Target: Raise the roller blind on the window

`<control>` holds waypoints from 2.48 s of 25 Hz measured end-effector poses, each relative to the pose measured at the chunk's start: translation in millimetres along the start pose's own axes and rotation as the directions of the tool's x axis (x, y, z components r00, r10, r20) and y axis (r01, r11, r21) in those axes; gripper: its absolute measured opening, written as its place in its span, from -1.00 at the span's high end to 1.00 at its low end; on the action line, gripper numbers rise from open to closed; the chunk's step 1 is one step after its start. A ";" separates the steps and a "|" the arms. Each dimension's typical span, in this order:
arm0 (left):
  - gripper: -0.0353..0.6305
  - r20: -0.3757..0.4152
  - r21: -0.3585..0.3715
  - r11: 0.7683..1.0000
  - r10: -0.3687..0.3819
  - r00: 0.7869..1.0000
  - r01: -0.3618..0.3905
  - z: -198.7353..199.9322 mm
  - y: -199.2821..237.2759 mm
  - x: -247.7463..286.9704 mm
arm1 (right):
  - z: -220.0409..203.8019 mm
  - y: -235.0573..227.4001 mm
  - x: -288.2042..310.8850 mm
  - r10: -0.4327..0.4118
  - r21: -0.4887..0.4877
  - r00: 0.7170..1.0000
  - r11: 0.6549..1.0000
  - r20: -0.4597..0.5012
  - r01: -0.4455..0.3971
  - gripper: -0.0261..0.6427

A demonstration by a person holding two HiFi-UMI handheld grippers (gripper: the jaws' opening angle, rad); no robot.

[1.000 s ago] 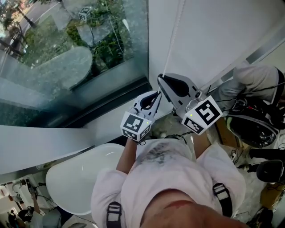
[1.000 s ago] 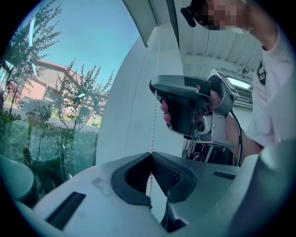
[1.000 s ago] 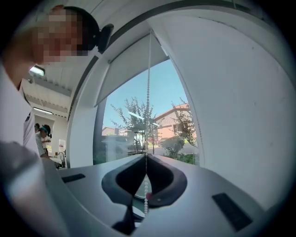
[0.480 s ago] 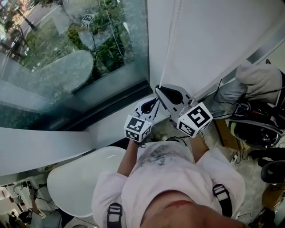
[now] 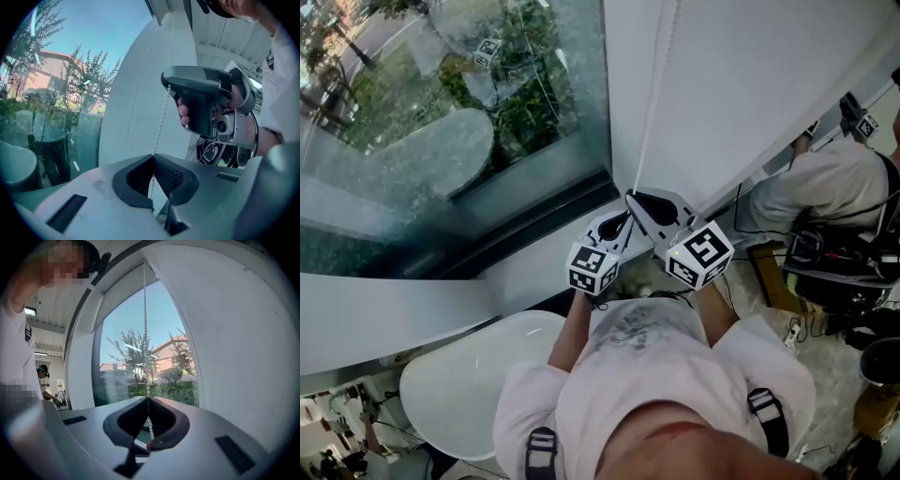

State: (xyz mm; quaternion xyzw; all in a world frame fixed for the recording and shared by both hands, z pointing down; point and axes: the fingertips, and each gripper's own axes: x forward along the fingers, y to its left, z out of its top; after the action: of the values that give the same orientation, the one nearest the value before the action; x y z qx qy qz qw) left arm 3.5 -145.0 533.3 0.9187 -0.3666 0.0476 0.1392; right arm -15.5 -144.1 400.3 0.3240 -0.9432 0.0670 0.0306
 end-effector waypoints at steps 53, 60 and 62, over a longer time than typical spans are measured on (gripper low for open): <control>0.87 0.238 0.072 0.991 0.093 0.967 -0.113 72.9 -4.9 -69.8 | -40.4 -5.8 -41.8 -0.178 -0.160 0.984 0.972 -0.010 0.174 0.74; 0.87 0.251 0.074 0.989 0.108 0.962 -0.130 76.6 -7.2 -72.8 | -41.0 -5.3 -42.5 -0.174 -0.158 0.985 0.973 -0.012 0.170 0.74; 0.87 0.253 0.075 0.988 0.113 0.961 -0.136 77.9 -6.9 -73.9 | -39.9 -5.8 -42.2 -0.173 -0.160 0.985 0.973 -0.012 0.169 0.74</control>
State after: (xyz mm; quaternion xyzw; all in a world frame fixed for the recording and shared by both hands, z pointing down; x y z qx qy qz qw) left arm -46.7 -114.0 443.2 0.8980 -0.4355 -0.0424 0.0466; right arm 21.9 -117.2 436.1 0.3998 -0.9136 -0.0066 0.0741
